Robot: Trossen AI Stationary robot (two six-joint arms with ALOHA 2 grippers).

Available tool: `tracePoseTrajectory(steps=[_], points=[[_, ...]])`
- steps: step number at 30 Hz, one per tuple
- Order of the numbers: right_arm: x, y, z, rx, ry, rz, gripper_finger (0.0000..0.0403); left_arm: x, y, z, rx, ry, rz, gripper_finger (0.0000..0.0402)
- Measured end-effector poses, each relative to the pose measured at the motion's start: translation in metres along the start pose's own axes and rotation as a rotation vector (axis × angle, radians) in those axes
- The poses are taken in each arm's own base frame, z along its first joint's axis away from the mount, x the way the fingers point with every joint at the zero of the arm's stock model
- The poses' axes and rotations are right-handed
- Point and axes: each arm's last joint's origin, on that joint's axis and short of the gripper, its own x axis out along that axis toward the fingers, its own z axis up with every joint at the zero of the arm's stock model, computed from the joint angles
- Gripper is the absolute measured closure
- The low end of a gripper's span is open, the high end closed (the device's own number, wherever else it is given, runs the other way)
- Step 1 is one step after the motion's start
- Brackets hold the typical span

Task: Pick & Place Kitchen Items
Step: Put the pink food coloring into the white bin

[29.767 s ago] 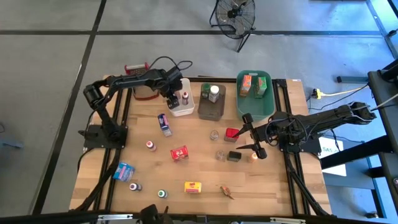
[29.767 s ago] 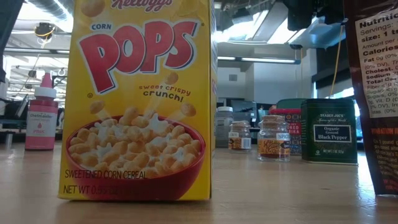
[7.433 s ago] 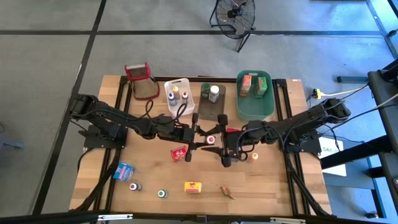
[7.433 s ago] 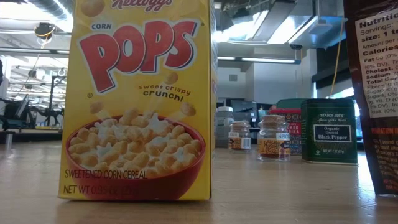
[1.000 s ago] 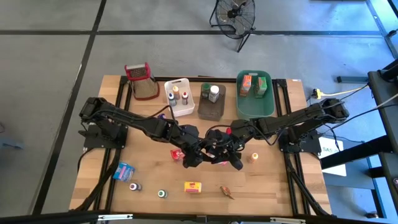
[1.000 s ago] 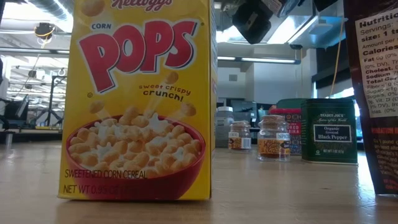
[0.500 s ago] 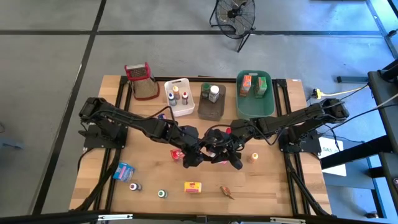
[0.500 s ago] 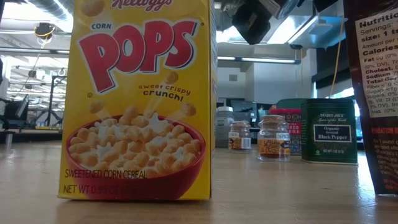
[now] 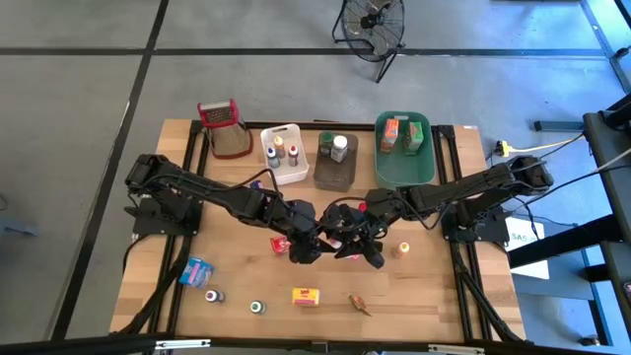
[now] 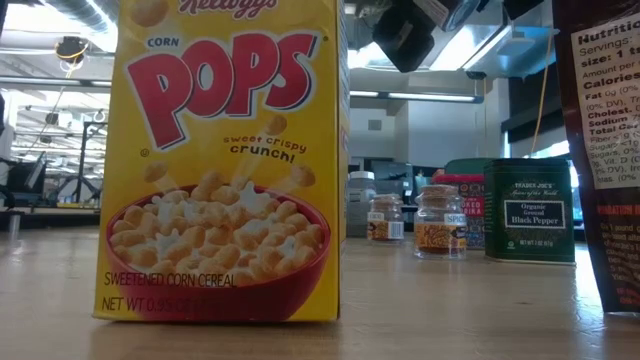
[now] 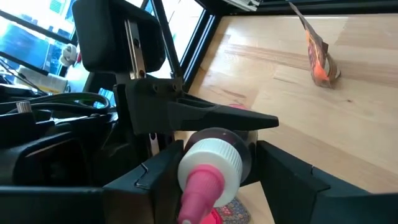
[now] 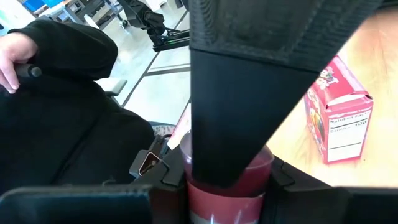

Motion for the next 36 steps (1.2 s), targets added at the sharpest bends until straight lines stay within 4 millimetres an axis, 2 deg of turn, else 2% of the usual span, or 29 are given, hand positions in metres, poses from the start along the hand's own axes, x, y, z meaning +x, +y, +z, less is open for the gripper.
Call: tracePoseTrajectory(steps=[11, 27, 36], points=[[0.0, 0.0002, -0.0003, 0.001, 0.003, 0.004, 0.0298, 0.0, 0.0007, 0.0006, 0.002, -0.008, 0.006, 0.0235], [0.0, 0.0003, -0.0003, 0.008, 0.004, 0.007, 0.0298, 0.0002, 0.0005, 0.0014, -0.02, -0.018, 0.004, 0.0244], [0.0, 0.0003, -0.0001, 0.007, 0.003, 0.006, 0.0265, 0.0002, 0.0005, 0.0015, -0.023, -0.019, 0.004, 0.0252]])
